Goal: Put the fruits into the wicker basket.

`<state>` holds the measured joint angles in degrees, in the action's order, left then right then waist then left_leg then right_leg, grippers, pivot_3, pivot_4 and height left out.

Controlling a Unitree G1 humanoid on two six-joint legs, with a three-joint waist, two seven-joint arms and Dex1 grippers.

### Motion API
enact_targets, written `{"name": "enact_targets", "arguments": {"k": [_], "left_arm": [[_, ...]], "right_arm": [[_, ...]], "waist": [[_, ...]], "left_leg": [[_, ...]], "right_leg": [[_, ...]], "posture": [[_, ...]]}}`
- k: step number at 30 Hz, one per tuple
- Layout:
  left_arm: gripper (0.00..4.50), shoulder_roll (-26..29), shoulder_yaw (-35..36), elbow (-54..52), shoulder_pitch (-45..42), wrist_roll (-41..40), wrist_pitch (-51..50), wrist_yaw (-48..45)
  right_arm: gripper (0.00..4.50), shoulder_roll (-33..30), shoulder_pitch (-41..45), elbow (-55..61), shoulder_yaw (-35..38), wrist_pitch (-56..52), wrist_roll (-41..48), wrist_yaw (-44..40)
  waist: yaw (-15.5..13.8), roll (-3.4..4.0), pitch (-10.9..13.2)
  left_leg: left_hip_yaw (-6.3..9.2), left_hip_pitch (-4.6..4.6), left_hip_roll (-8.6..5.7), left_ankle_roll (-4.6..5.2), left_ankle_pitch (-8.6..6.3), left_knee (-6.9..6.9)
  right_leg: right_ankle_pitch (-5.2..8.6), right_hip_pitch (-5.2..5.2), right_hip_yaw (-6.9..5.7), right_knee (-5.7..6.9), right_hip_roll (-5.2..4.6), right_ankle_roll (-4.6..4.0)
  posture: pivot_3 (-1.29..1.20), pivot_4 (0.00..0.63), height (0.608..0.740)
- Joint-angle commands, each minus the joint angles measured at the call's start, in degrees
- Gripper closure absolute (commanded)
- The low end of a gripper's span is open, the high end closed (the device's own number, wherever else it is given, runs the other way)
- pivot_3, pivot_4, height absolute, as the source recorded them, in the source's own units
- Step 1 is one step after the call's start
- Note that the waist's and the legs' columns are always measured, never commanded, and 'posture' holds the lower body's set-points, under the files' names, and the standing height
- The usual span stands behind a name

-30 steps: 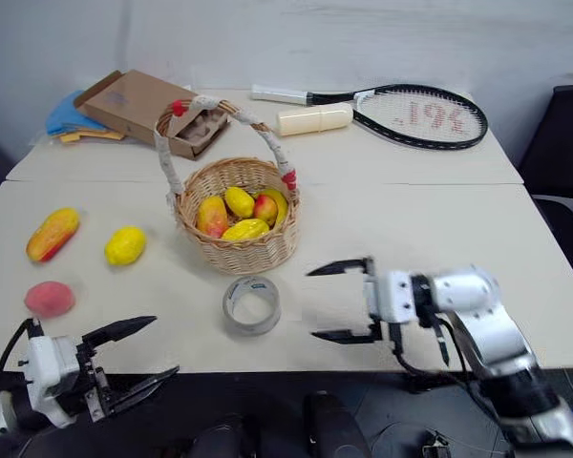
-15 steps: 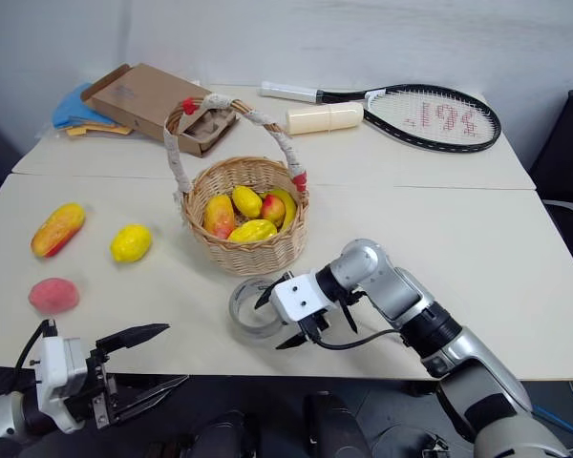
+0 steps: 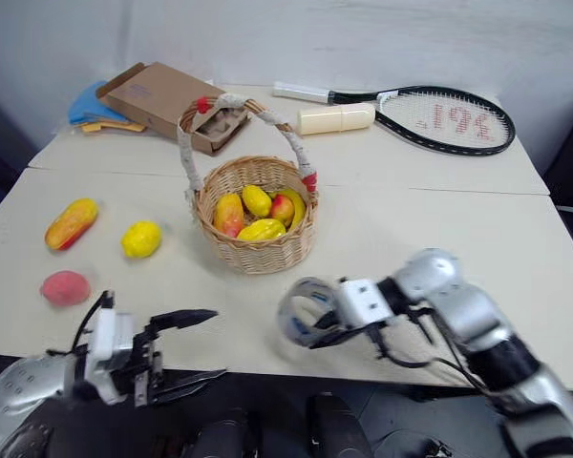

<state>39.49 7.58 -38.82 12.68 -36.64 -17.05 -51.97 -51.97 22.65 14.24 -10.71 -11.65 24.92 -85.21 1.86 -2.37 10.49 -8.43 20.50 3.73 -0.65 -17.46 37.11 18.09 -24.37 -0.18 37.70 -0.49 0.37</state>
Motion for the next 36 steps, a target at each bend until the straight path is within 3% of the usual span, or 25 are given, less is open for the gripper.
{"name": "enact_targets", "arguments": {"k": [1,5,9,14,18,23,26,30,32,36], "left_arm": [[0.0,-2.2,-5.8,-0.1,-5.8,1.3,0.2,0.3],[0.0,-7.0,-11.4,3.1,-13.7,3.4,0.6,1.8],[0.0,-9.8,-12.6,5.0,-17.0,3.2,0.3,2.5],[0.0,-8.0,-12.2,5.4,-15.3,4.9,1.5,0.8],[0.0,-6.5,-11.2,4.6,-13.5,5.8,2.5,0.6],[0.0,-4.5,-6.2,3.5,-9.6,5.1,2.9,1.2],[0.0,-3.4,-1.6,3.7,-5.0,6.3,5.8,1.1],[0.0,-4.5,6.4,6.3,2.4,8.9,11.0,3.4],[0.0,-6.9,12.3,7.3,6.2,8.1,12.7,6.0],[0.0,-11.5,20.5,8.6,13.7,8.8,16.7,8.8]], "right_arm": [[4.28,-6.6,-2.0,-3.6,11.1,-6.8,3.0,2.8],[4.28,-11.0,3.0,-28.5,12.4,4.1,-8.1,5.8],[4.28,-8.8,11.6,-51.3,9.7,15.0,-16.3,9.9],[4.28,-5.8,18.7,-66.4,9.0,20.8,-20.3,11.2],[2.98,-6.5,18.3,-69.5,10.2,24.5,-20.1,8.0],[1.21,-9.1,14.3,-66.1,17.5,30.6,-15.0,7.7],[0.17,-9.4,11.7,-58.3,22.1,25.1,-9.1,5.7],[0.05,-6.3,2.0,-37.1,27.2,8.5,4.9,2.2],[0.05,-1.1,-5.3,-24.6,27.4,7.7,10.1,2.8],[0.05,8.6,-12.7,-11.6,23.6,10.2,12.1,3.7]], "waist": [[0.3,0.01,0.0],[0.6,-0.01,0.0],[1.3,0.12,0.1],[2.3,0.46,0.3],[2.5,0.65,0.4],[2.7,0.66,0.4],[3.1,0.67,0.4],[3.2,0.62,0.4],[2.9,0.47,0.3],[2.8,0.37,0.3]], "left_leg": [[-0.02,-0.05,0.0,0.0,0.0,-0.01],[-0.05,-0.22,-0.08,0.11,0.1,0.04],[-0.08,-0.25,-0.14,0.09,0.28,0.02],[0.08,-0.32,-0.12,-0.52,0.65,-0.03],[0.13,-0.31,-0.14,-0.58,0.68,-0.05],[0.14,-0.29,-0.15,-0.59,0.68,0.01],[0.13,-0.31,-0.15,-0.58,0.68,-0.02],[0.21,-0.35,-0.12,-0.62,0.66,-0.08],[0.43,-0.34,-0.07,-0.6,0.59,-0.08],[0.64,-0.18,0.03,-0.41,0.26,-0.08]], "right_leg": [[0.0,0.03,0.04,0.0,0.03,0.0],[-0.02,0.18,0.19,-0.04,0.09,0.01],[-0.07,0.2,0.35,-0.07,0.15,0.09],[-0.09,0.16,0.62,0.05,0.37,0.12],[-0.11,0.11,0.65,0.11,0.39,0.16],[-0.14,0.13,0.68,0.1,0.39,0.23],[-0.14,0.13,0.69,0.1,0.39,0.22],[-0.14,0.12,0.69,0.1,0.43,0.19],[-0.14,0.15,0.67,0.06,0.55,0.19],[-0.14,0.16,0.59,-0.05,0.67,0.2]], "posture": [[0.0,0.15,0.74],[0.0,0.15,0.74],[0.0,0.15,0.74],[0.0,0.15,0.74],[0.0,0.15,0.74],[0.0,0.15,0.74],[0.0,0.15,0.74],[0.0,0.15,0.74],[0.0,0.15,0.74],[0.0,0.15,0.74]]}}
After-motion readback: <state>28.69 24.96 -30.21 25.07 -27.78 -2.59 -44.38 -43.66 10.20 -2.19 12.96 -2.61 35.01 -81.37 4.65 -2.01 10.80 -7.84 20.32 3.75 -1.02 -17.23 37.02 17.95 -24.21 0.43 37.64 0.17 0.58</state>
